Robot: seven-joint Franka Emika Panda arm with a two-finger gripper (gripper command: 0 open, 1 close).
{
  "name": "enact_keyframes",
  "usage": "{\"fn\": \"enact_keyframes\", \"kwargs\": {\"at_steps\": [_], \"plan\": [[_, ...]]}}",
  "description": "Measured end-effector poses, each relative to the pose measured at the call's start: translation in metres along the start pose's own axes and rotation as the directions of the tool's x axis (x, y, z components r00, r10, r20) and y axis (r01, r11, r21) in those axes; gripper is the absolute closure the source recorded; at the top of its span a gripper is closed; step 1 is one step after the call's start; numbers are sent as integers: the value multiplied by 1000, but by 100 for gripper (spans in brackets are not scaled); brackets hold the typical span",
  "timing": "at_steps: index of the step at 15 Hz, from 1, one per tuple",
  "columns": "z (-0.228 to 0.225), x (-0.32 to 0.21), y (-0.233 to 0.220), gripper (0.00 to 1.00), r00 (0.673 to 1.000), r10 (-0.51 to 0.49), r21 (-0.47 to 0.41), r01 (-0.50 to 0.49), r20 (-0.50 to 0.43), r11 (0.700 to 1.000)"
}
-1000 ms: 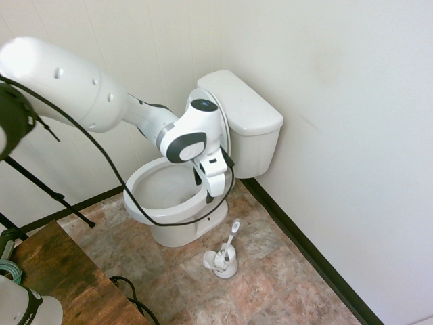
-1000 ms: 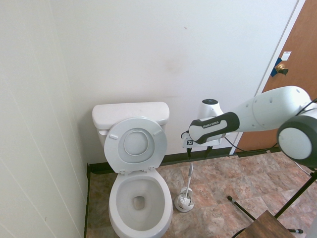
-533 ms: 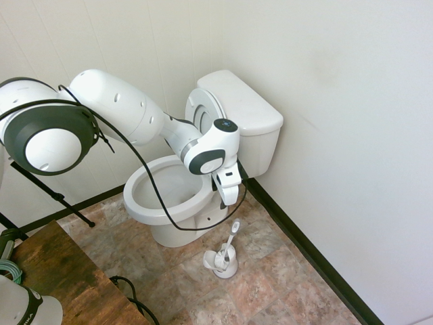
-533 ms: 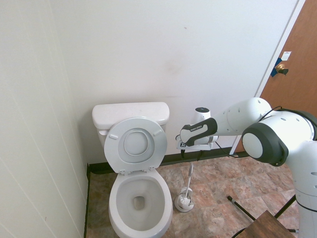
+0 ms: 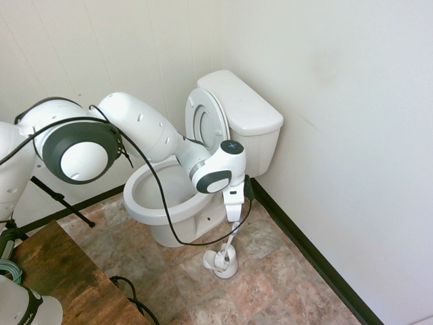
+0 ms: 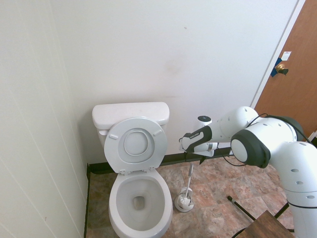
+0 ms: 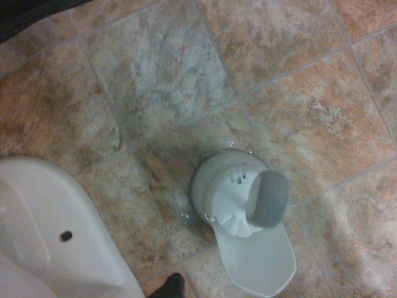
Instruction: Clean the toilet
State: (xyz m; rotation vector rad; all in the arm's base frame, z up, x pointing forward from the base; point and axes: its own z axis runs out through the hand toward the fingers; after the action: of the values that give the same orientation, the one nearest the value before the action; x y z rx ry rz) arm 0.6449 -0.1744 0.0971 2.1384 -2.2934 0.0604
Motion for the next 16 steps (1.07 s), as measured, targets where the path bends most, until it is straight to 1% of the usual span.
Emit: {"fn": "enact_keyframes", "kwargs": {"at_steps": [3,7,10,16], "plan": [[21,5,-15,0,999,53,-19,-53,-9,998],[50,21,-31,0,995,96,-62,-96,-8,993],[72,31,-34,0,995,103,-90,-103,-6,991],[95,32,-29,0,996,92,-131,-91,-2,987]]}}
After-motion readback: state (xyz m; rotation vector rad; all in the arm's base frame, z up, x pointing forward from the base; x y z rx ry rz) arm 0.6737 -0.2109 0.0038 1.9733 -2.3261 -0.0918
